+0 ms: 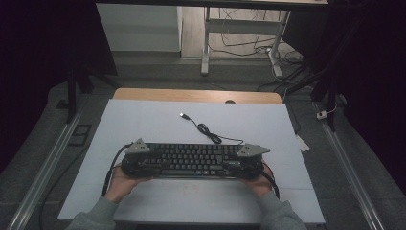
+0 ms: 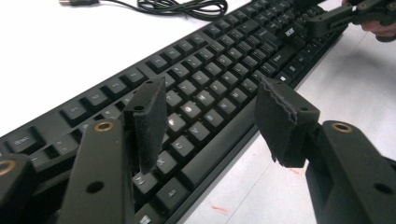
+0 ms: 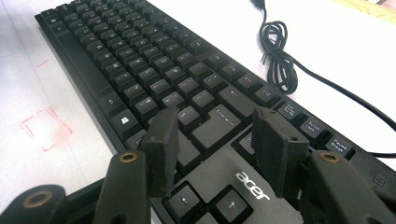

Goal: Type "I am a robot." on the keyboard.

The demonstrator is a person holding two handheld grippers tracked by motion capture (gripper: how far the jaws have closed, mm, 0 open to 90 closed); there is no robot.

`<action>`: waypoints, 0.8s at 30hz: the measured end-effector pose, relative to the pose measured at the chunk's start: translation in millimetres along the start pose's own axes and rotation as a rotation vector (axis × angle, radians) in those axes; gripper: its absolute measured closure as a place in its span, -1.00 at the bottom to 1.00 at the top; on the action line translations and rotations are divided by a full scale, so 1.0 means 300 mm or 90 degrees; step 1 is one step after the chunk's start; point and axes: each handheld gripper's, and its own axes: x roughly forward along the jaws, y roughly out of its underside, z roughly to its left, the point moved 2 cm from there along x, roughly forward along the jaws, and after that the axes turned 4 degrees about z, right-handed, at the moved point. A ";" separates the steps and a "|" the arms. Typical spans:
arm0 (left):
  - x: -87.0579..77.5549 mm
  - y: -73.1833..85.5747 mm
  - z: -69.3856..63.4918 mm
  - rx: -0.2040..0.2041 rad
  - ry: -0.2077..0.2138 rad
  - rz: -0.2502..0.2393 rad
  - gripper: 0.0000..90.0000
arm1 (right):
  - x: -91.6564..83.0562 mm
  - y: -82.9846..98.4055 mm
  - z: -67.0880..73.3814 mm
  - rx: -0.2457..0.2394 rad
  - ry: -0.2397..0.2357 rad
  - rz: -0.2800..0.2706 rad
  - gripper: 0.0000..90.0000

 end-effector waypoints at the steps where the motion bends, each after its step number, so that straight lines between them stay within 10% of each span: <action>1: 0.004 -0.001 -0.004 0.002 0.002 0.002 -0.03 | 0.000 0.000 0.000 0.000 0.000 -0.001 0.15; 14: 0.073 0.001 -0.052 0.027 0.015 0.032 0.06 | 0.005 0.001 0.002 0.000 -0.001 0.001 0.14; 24: 0.113 0.018 -0.068 0.060 0.021 0.054 0.77 | 0.007 0.002 0.002 0.000 -0.001 0.003 0.14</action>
